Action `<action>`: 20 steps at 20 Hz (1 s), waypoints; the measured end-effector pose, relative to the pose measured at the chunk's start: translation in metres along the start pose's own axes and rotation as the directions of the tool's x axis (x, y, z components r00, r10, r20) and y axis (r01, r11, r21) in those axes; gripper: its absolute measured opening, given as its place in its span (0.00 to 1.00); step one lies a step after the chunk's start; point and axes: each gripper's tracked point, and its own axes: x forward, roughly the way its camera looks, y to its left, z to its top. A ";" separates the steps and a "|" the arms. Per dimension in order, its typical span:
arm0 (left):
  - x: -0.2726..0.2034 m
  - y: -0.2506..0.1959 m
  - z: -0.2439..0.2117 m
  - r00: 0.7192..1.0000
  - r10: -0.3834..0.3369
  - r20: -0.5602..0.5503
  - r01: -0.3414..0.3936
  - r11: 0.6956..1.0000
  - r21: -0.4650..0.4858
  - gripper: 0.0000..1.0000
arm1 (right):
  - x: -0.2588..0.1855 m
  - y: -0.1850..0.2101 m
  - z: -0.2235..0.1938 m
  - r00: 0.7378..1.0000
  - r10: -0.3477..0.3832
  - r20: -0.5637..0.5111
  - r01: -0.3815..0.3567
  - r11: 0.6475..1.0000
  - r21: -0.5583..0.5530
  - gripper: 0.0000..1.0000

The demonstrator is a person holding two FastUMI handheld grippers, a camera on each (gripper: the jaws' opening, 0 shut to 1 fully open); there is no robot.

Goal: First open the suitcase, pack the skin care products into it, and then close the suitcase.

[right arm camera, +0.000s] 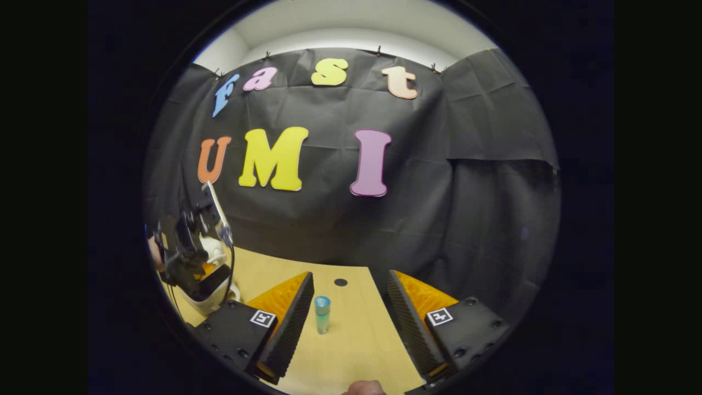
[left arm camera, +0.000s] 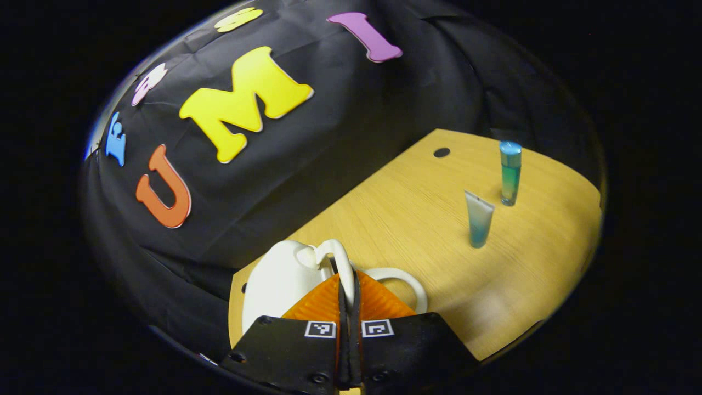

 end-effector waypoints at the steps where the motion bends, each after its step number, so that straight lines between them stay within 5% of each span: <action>1: -0.006 0.019 0.008 1.000 0.007 0.026 -0.005 0.999 -0.042 0.03 | 0.002 0.012 0.004 1.000 0.017 0.005 -0.017 1.000 0.001 0.81; 6: -0.040 0.138 0.009 0.988 0.081 0.135 -0.053 0.979 -0.197 0.03 | 0.010 0.061 0.027 0.996 0.081 0.035 -0.081 0.997 0.004 0.81; 12: -0.031 0.281 -0.073 0.955 0.248 0.164 -0.179 0.920 -0.349 0.02 | 0.009 0.108 0.044 0.992 0.118 0.032 -0.118 0.993 -0.015 0.81; 16: 0.001 0.337 -0.159 0.958 0.274 0.082 -0.214 0.876 -0.432 0.03 | 0.003 0.133 0.045 0.994 0.108 0.010 -0.107 0.994 -0.034 0.81; 20: 0.046 0.345 -0.239 0.970 0.242 -0.006 -0.208 0.820 -0.533 0.03 | -0.001 0.151 0.041 0.996 0.086 -0.013 -0.087 0.993 -0.076 0.81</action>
